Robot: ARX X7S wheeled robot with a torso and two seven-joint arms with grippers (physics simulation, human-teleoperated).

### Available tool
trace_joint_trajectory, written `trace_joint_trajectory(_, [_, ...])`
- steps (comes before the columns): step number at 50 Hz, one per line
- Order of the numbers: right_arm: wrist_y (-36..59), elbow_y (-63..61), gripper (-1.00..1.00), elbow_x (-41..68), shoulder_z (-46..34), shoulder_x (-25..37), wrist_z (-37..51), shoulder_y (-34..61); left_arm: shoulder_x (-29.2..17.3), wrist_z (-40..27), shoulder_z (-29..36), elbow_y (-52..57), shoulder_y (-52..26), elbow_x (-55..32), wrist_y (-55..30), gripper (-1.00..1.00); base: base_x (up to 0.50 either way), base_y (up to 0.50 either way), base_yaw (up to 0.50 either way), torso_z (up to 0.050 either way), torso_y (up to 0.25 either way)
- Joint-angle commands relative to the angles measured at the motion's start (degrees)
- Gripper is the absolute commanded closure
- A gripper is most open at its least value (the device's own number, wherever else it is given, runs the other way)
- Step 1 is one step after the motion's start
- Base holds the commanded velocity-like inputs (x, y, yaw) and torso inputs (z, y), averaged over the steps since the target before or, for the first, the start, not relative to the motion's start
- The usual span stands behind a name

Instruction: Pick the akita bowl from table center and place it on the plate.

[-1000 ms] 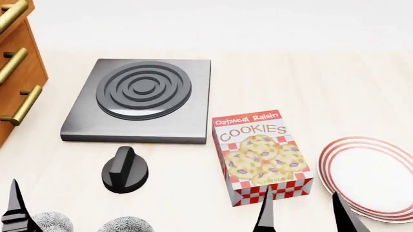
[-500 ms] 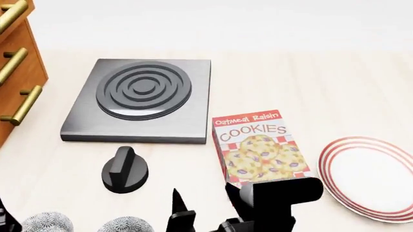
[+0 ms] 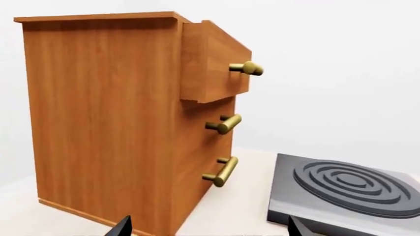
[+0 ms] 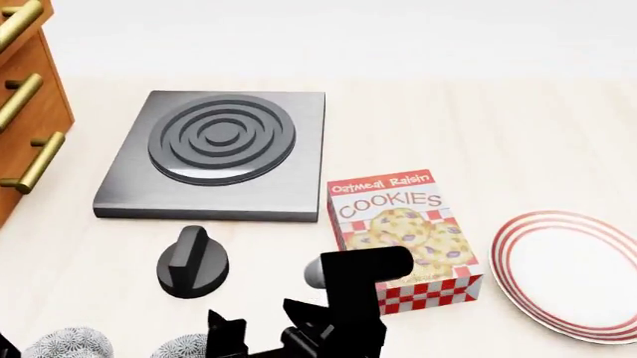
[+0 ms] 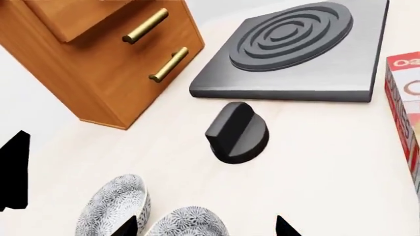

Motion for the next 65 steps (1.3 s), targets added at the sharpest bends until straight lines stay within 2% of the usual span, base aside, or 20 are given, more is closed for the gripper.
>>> trace_joint_trajectory(1, [0.95, 4.34, -1.00, 1.17, -0.40, -0.44, -0.43, 1.71, -0.07, -0.27, -0.46, -0.34, 0.58, -0.61, 0.62, -1.00, 0.00, 0.00, 0.00, 0.000, 0.000])
trace_joint_trajectory(18, [-0.37, 5.49, -1.00, 0.92, -0.95, 1.68, -1.26, -2.20, 0.01, -0.62, 0.66, 0.07, 0.62, -0.67, 0.39, -1.00, 0.00, 0.00, 0.00, 0.000, 0.000])
trace_joint_trajectory(38, [-3.45, 15.89, -1.00, -2.96, -5.37, 1.56, -5.96, 1.09, -0.59, -0.74, 0.25, -0.79, 0.71, -1.46, 1.03, -1.00, 0.00, 0.00, 0.00, 0.000, 0.000])
trace_joint_trajectory(65, [-2.97, 16.88, -1.00, -2.11, -8.05, 0.93, -7.15, 1.82, -1.05, -1.33, 0.76, -0.50, 1.08, -1.71, 1.12, -1.00, 0.00, 0.00, 0.00, 0.000, 0.000])
